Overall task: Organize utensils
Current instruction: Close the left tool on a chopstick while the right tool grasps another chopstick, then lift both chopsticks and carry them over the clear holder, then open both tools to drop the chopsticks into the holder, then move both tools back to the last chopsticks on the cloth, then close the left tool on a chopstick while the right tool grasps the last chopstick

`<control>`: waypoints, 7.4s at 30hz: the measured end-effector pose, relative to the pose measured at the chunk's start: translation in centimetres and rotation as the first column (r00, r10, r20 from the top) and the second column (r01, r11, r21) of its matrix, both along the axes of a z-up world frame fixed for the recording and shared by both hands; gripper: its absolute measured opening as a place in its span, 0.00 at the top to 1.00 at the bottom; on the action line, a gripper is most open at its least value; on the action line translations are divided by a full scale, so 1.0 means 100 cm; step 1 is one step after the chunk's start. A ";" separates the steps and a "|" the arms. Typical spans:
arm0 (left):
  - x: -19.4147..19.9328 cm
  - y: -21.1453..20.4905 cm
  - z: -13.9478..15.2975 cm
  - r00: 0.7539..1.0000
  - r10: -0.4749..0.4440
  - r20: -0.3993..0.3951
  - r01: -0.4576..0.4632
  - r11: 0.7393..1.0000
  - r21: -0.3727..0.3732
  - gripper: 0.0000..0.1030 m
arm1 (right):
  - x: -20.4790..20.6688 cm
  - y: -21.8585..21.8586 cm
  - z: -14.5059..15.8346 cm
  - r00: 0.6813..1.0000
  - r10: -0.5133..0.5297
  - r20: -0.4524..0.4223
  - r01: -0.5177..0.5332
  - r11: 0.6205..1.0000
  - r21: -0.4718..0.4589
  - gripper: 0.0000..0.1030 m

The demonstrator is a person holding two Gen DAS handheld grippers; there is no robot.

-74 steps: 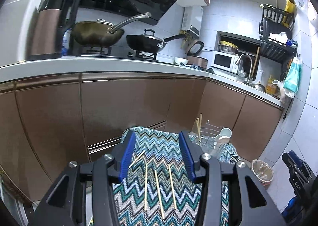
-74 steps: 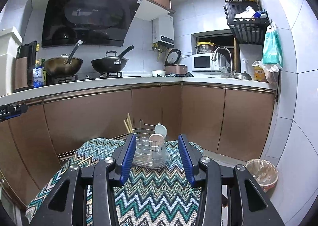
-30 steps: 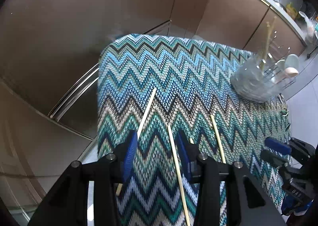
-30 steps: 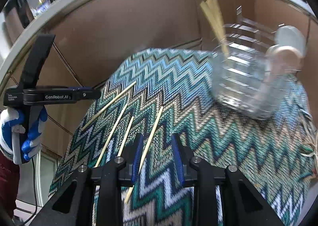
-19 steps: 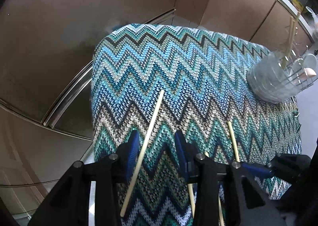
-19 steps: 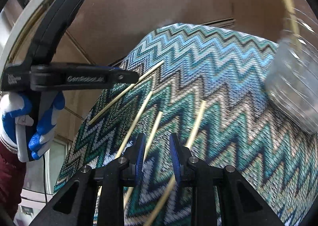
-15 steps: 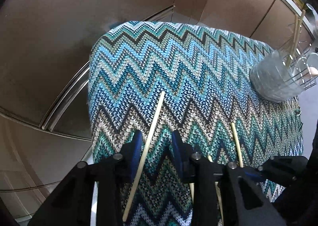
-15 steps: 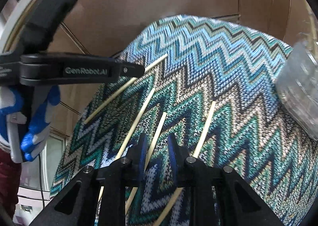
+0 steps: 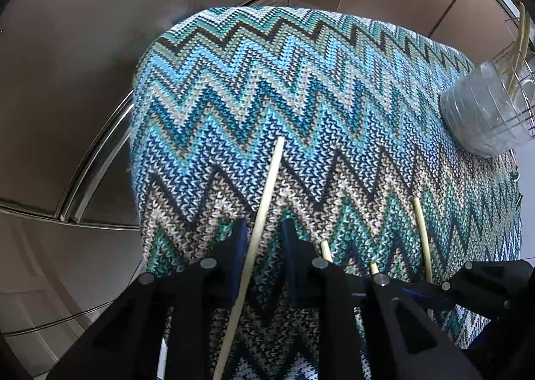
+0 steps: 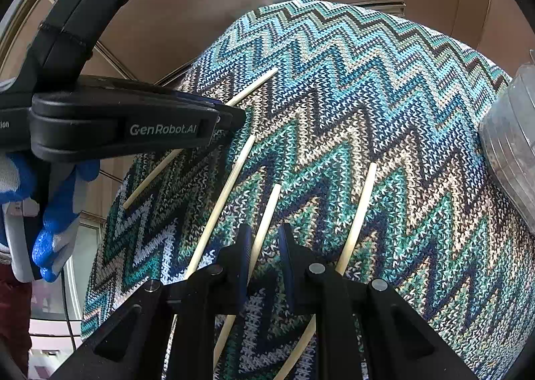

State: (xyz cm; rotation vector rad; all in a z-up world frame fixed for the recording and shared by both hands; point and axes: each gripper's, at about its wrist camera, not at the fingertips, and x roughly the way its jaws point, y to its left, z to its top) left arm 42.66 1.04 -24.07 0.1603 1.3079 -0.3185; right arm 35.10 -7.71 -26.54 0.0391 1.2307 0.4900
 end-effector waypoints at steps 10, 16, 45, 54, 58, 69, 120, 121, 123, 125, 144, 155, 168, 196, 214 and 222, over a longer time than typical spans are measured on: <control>0.009 -0.010 -0.004 1.000 -0.020 -0.019 0.020 1.000 0.006 0.88 | 0.016 0.001 -0.002 0.999 -0.008 -0.051 0.009 0.999 0.035 0.84; 0.012 -0.004 -0.004 1.000 -0.012 -0.004 0.012 1.000 0.005 0.95 | 0.016 -0.003 -0.001 0.998 -0.021 -0.054 0.024 0.998 0.061 0.92; -0.116 0.054 0.120 0.944 0.171 0.283 -0.132 0.980 -0.152 0.95 | -0.133 -0.050 0.117 0.946 -0.109 0.305 0.026 0.964 0.263 0.94; -0.155 0.028 0.171 0.920 0.149 0.361 -0.073 0.974 -0.216 0.95 | -0.164 -0.115 0.156 0.892 -0.236 0.385 0.106 0.939 0.328 0.94; -0.153 -0.003 0.193 0.912 0.127 0.389 -0.019 0.962 -0.271 0.96 | -0.160 -0.151 0.180 0.846 -0.304 0.439 0.149 0.924 0.353 0.95; -0.100 -0.097 0.255 0.805 0.230 0.546 0.103 0.853 -0.512 0.95 | -0.111 -0.215 0.251 0.639 -0.416 0.647 0.221 0.905 0.363 0.95; -0.211 -0.062 0.283 0.520 0.418 0.745 -0.025 0.879 -0.476 0.58 | -0.203 -0.202 0.258 0.491 -0.414 0.766 0.330 0.903 0.276 0.68; -0.222 -0.055 0.283 0.522 0.421 0.742 -0.036 0.880 -0.474 0.58 | -0.207 -0.201 0.259 0.489 -0.414 0.768 0.332 0.902 0.275 0.68; -0.237 -0.044 0.282 0.525 0.426 0.737 -0.048 0.879 -0.474 0.58 | -0.219 -0.197 0.258 0.484 -0.414 0.771 0.341 0.900 0.270 0.67; -0.249 -0.035 0.282 0.529 0.430 0.732 -0.063 0.880 -0.471 0.57 | -0.233 -0.194 0.255 0.480 -0.419 0.770 0.346 0.898 0.272 0.66; -0.343 0.027 0.282 0.495 0.481 0.723 -0.197 0.873 -0.446 0.51 | -0.319 -0.198 0.250 0.402 -0.516 0.756 0.397 0.842 0.364 0.58; -0.379 0.045 0.279 0.485 0.466 0.740 -0.223 0.884 -0.411 0.51 | -0.341 -0.196 0.247 0.389 -0.520 0.761 0.404 0.838 0.366 0.56; -0.384 0.055 0.277 0.485 0.475 0.734 -0.249 0.880 -0.405 0.51 | -0.355 -0.191 0.253 0.357 -0.513 0.781 0.404 0.838 0.367 0.55; -0.205 0.033 0.149 0.870 0.339 0.358 -0.231 0.922 -0.312 0.51 | -0.190 -0.141 0.166 0.804 -0.305 0.510 0.250 0.952 0.175 0.55; -0.062 -0.003 0.021 0.985 0.157 -0.065 -0.167 0.964 -0.208 0.77 | 0.005 -0.065 0.042 0.995 -0.090 0.042 0.088 0.995 0.043 0.77; -0.045 -0.012 -0.003 0.985 0.122 -0.123 -0.141 0.976 -0.165 0.90 | 0.032 -0.044 0.016 0.998 -0.058 -0.033 0.056 0.997 -0.046 0.89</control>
